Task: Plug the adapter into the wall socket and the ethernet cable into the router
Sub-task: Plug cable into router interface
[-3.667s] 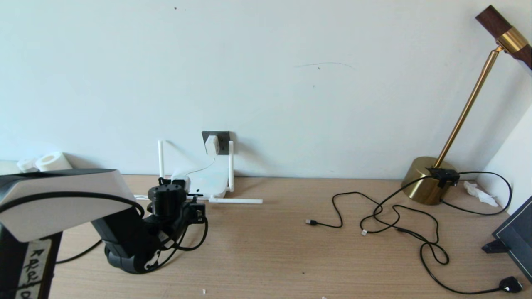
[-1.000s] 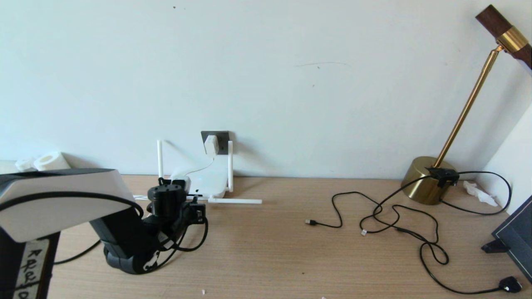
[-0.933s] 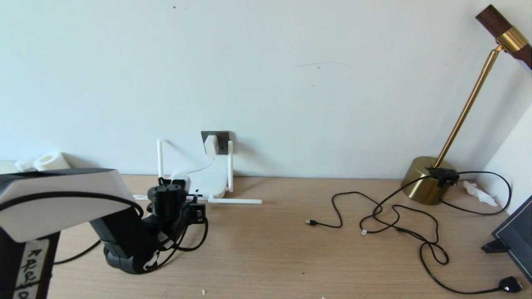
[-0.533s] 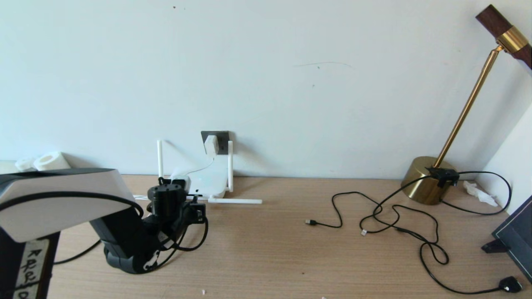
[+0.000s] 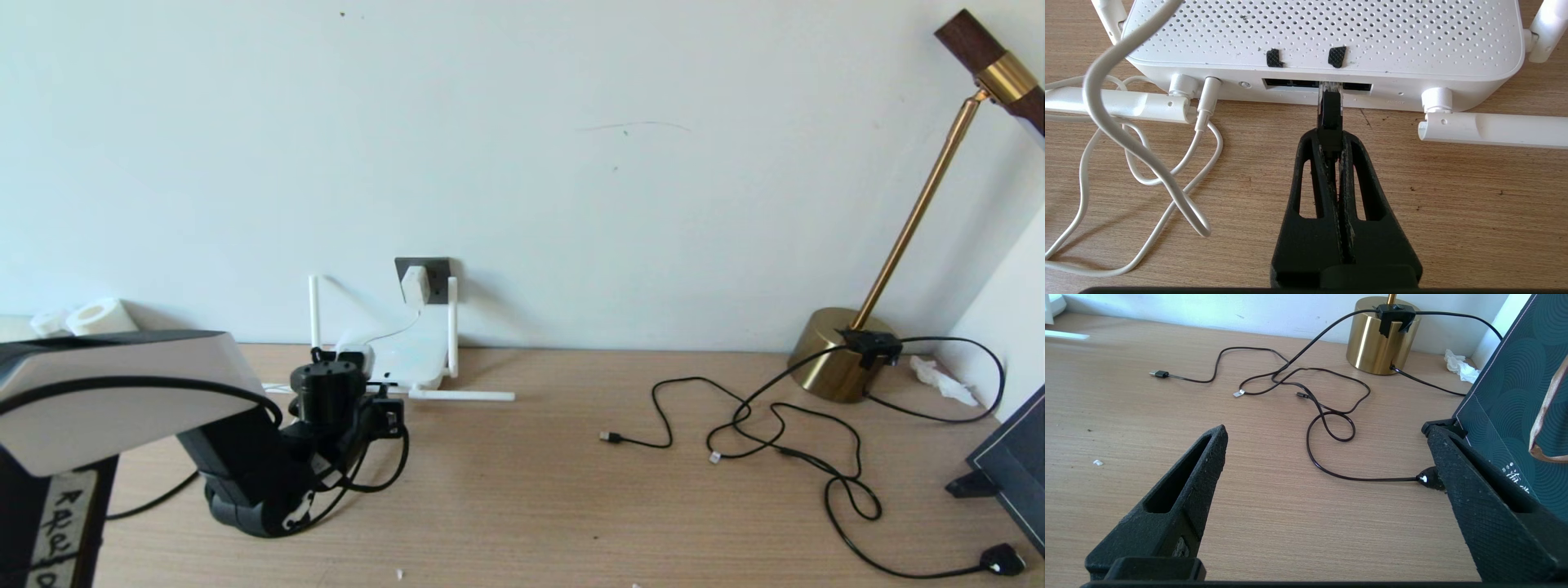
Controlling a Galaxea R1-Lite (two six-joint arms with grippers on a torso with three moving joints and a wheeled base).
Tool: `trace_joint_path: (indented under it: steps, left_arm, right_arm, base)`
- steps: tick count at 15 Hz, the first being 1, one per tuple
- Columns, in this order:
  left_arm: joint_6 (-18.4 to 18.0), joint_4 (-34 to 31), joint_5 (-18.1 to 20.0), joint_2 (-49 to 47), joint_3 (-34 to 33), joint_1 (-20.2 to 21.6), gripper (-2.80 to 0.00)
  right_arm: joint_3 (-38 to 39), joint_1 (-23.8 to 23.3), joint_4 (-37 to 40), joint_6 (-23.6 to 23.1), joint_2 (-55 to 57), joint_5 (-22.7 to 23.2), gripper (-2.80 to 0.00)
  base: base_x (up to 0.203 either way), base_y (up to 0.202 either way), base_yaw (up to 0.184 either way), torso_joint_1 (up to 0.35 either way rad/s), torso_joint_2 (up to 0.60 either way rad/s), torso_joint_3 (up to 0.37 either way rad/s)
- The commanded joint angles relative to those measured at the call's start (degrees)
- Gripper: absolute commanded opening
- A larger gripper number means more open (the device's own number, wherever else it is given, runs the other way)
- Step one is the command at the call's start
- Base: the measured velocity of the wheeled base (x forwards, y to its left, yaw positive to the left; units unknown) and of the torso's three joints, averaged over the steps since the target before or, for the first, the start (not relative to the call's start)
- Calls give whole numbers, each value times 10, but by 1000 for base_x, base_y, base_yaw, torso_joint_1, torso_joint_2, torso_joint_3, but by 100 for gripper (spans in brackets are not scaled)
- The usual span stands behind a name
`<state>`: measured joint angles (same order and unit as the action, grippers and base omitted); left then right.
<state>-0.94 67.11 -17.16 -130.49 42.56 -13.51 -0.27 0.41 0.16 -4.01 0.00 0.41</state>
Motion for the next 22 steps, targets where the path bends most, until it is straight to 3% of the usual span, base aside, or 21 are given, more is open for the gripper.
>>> trace_joint_path:
  steps: [1,22]
  left_arm:
    - [0,4,-1,-4,2,1,-280]
    - [0,0,-1,-19,26,6,-280]
  right_arm:
    - [1,0,0,0,1,0,0]
    - [0,0,0,0,1,0,0]
  base:
    - [0,0,0,0,0,0]
    - [0,0,0,0,0,0]
